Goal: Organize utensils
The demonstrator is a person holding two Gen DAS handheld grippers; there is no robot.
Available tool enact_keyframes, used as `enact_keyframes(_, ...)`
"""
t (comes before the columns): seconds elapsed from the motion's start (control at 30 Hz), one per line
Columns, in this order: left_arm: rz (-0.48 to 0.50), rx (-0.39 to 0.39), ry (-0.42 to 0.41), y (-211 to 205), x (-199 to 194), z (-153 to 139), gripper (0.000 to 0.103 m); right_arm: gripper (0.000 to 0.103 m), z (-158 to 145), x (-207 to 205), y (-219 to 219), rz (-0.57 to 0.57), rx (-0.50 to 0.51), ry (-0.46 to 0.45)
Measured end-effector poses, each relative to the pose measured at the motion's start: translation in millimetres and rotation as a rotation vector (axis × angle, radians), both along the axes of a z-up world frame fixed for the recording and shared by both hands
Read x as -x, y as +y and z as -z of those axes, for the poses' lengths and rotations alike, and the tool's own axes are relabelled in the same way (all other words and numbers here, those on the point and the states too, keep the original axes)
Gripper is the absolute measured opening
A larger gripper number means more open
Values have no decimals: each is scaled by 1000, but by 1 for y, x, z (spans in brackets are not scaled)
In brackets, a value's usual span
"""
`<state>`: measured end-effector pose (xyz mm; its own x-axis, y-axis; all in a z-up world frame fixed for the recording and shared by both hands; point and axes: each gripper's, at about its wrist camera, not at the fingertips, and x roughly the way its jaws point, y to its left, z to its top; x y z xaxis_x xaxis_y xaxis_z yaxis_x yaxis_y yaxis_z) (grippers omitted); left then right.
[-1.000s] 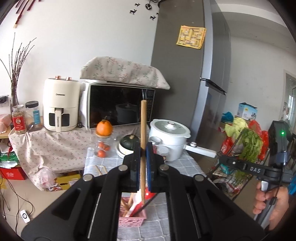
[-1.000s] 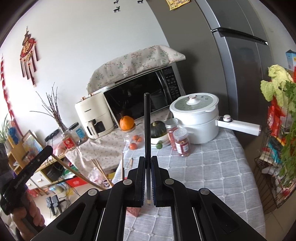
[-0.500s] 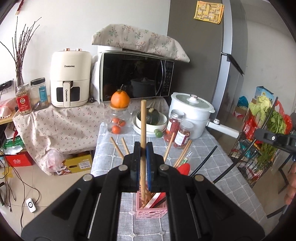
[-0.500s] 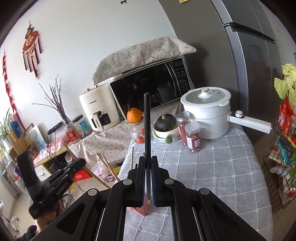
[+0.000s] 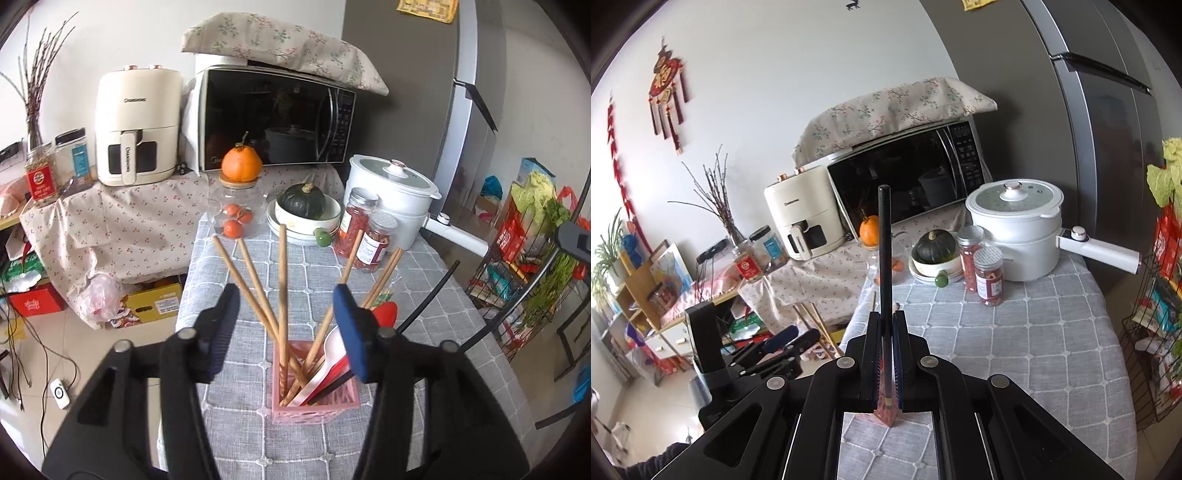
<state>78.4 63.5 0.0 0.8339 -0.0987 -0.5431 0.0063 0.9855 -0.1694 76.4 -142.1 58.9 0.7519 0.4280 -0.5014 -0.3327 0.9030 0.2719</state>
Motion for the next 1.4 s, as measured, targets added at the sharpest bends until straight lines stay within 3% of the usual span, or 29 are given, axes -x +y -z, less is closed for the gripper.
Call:
enact_keyframes(0.1,-34,7,36,11,7,-2,70,6,-3,2,9,-23,-8,-16)
enact_keyframes(0.23,-66,-64,72,20,17,-3,82,6,-4,3,24,-45,-7,-37)
enact_keyframes(0.33,-73,-106,96,25,24,2,83,6,0,0,36,-60,-8,-44)
enact_keyframes(0.6,-50,-96,183,35,24,24,83,6,17,-14,69,-81,19,-42)
enact_keyframes(1.1,-7,-86,219,40,28,32,83,7,71,-46,118,-93,126,43)
enact_keyframes(1.2,-6,-80,221,41,29,32,83,22,73,-45,117,-92,111,49)
enact_keyframes(1.27,-7,-74,216,41,30,30,83,64,68,-41,112,-73,101,41)
enact_keyframes(1.33,-10,-72,211,40,31,27,84,79,60,-34,106,-46,81,12)
enact_keyframes(1.4,-17,-75,206,40,33,25,87,83,51,-28,99,-24,78,-14)
